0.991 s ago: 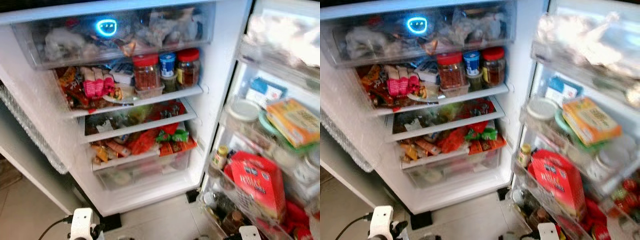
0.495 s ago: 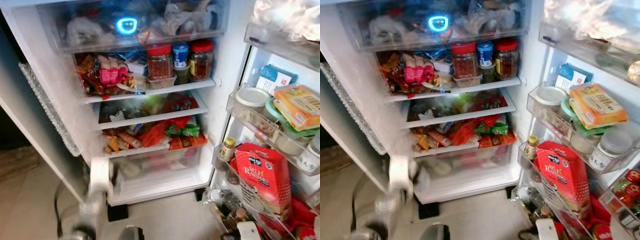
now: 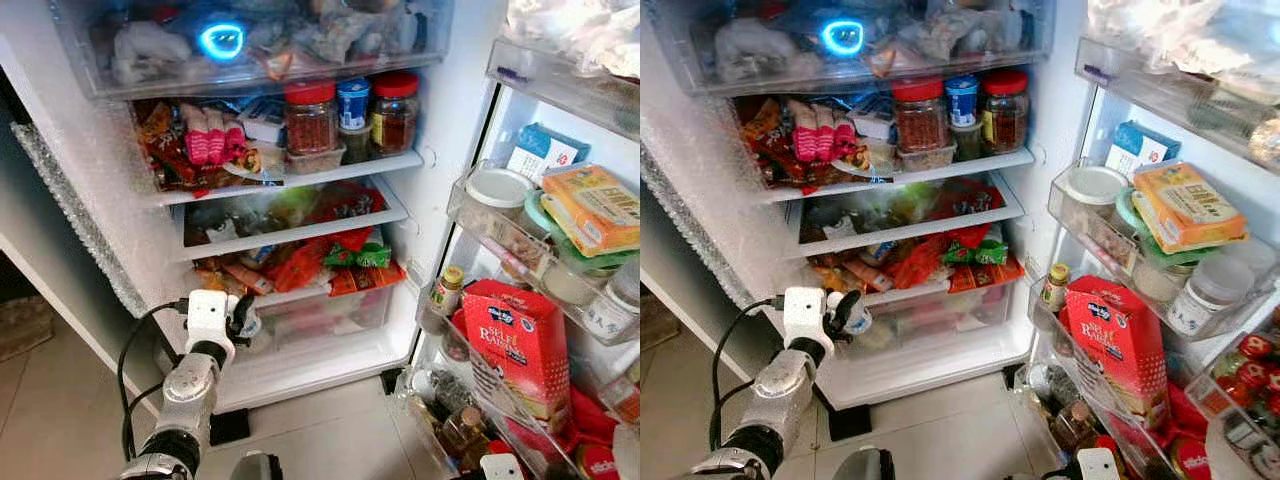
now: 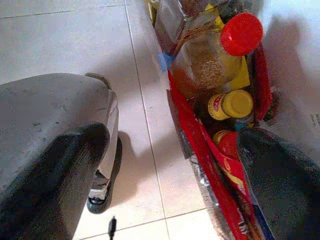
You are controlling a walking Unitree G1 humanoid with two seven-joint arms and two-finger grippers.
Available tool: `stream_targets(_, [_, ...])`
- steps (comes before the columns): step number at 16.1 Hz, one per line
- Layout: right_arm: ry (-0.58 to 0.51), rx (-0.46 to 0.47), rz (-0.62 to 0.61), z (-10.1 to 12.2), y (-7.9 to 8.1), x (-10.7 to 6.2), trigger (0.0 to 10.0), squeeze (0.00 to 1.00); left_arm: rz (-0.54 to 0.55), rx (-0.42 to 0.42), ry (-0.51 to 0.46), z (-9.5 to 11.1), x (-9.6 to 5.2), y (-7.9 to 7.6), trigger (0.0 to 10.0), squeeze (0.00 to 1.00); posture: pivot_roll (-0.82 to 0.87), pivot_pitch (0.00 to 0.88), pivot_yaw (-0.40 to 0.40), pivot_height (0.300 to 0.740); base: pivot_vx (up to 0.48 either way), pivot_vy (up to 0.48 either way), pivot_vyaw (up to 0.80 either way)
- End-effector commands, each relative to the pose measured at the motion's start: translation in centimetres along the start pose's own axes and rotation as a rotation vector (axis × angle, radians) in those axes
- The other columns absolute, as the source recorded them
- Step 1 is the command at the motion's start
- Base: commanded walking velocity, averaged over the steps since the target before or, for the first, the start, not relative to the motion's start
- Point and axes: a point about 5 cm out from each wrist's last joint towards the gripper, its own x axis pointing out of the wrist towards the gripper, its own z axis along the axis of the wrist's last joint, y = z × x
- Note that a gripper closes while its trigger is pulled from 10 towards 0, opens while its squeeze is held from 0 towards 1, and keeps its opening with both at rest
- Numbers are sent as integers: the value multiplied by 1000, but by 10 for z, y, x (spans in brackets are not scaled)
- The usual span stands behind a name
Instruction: Restocking fridge
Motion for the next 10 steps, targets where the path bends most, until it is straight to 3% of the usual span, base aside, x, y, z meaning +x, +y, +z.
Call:
stream_targets(1, [-6,6,5,0,1,0,10000,0,3,3,-24,3,0,0,10000,0,-139,0,34,641,0,0,0])
stream_targets(6, [-16,23,-4,2,1,0,10000,0,-84,118,-75,13,4,-15,10000,0,-145,0,34,641,210,0,0])
stream_targets(10, [-15,16,-7,2,0,0,10000,0,-100,129,-97,17,5,-20,10000,0,-143,0,31,641,302,0,0])
